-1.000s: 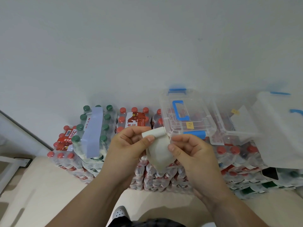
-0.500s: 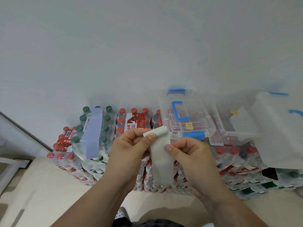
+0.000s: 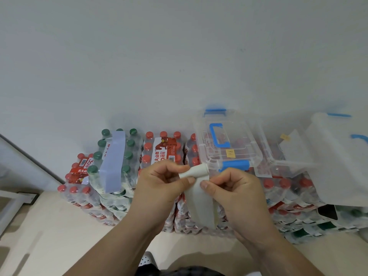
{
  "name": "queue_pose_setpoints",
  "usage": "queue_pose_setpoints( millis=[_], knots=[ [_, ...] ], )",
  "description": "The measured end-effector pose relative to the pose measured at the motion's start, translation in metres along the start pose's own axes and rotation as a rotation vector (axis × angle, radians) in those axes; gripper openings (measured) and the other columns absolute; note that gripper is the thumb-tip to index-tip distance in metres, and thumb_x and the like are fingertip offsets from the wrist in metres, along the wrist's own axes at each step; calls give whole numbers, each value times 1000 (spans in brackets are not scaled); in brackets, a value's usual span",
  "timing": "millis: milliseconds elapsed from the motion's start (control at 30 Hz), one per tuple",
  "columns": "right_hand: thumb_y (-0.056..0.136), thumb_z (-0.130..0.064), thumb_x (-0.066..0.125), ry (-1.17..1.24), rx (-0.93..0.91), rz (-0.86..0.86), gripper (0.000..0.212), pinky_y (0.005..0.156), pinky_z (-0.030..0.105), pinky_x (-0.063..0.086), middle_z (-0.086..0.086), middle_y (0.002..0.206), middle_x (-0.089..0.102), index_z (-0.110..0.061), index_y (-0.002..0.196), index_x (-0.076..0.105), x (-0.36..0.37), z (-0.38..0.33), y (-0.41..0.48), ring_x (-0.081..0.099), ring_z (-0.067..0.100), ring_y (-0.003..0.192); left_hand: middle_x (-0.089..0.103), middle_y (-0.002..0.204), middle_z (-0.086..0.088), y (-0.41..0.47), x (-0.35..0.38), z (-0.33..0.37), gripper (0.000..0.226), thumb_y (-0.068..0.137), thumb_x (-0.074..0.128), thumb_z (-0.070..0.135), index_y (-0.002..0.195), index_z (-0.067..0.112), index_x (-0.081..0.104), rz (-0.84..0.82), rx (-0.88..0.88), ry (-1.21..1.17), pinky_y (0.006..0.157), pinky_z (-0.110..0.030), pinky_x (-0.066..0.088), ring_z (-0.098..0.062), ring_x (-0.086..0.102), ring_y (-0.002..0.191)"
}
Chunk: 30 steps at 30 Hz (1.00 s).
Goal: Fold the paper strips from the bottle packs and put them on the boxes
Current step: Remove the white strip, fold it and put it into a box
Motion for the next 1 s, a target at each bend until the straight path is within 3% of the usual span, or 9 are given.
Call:
queue_pose_setpoints(
  millis=[200, 333, 433, 533, 700, 800, 1000],
  knots=[
    [77, -8, 82, 87, 49, -34, 13, 69, 30, 58, 3, 75, 77, -18, 72, 76, 0, -2, -3, 69, 14, 72, 76, 78, -1, -2, 0, 2, 31, 72, 69, -25, 70, 6, 70, -47, 25, 58, 65, -23, 59, -11, 71, 73],
    [71, -27, 81, 111, 57, -3, 13, 69, 31, 54, 1, 79, 79, -21, 81, 74, 1, -5, -5, 72, 12, 76, 76, 80, -2, -3, 0, 5, 36, 72, 70, -24, 66, 12, 72, -43, 58, 107, 66, -25, 59, -14, 71, 74],
    [80, -19, 79, 111, 27, 40, 20, 75, 28, 54, -4, 85, 81, -32, 94, 74, 2, -7, -8, 75, 9, 84, 77, 82, -3, -5, 2, 4, 36, 72, 74, -19, 67, 16, 74, -36, 67, 145, 64, -23, 57, -16, 72, 74],
    [83, -14, 77, 72, -21, 81, 25, 82, 30, 59, -12, 93, 80, -38, 89, 80, 1, -7, -10, 75, 10, 92, 78, 84, -4, -8, 3, 3, 30, 72, 79, -11, 74, 19, 78, -5, 59, 158, 65, -24, 58, -21, 73, 76],
    [82, -25, 78, 23, 1, 55, 11, 78, 26, 58, -13, 91, 80, -30, 91, 82, 6, -3, -12, 74, 7, 88, 79, 83, 2, -12, 8, 6, 18, 63, 82, 16, 81, 20, 81, -14, 36, 125, 66, -20, 57, -10, 75, 78],
    [79, -37, 74, 13, -14, 24, 15, 72, 22, 56, -12, 89, 79, -29, 88, 83, 7, -8, -12, 73, 7, 86, 79, 85, 1, -11, 7, 7, 21, 66, 81, 17, 87, 15, 81, -38, 34, 140, 67, -22, 59, -11, 75, 80],
    [73, -33, 76, 110, 23, -4, 14, 84, 35, 59, -2, 85, 80, -22, 81, 81, 9, -8, -6, 75, 17, 88, 79, 88, 7, -10, 9, 8, 20, 67, 80, 20, 87, 18, 80, -87, 95, 252, 71, -24, 60, -8, 74, 84]
  ],
)
Point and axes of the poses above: each hand's wrist, its own y-axis towards the middle knuckle, its own x-axis out of the palm, z = x × y, the point moved 5 cm from there along y, towards the middle knuckle
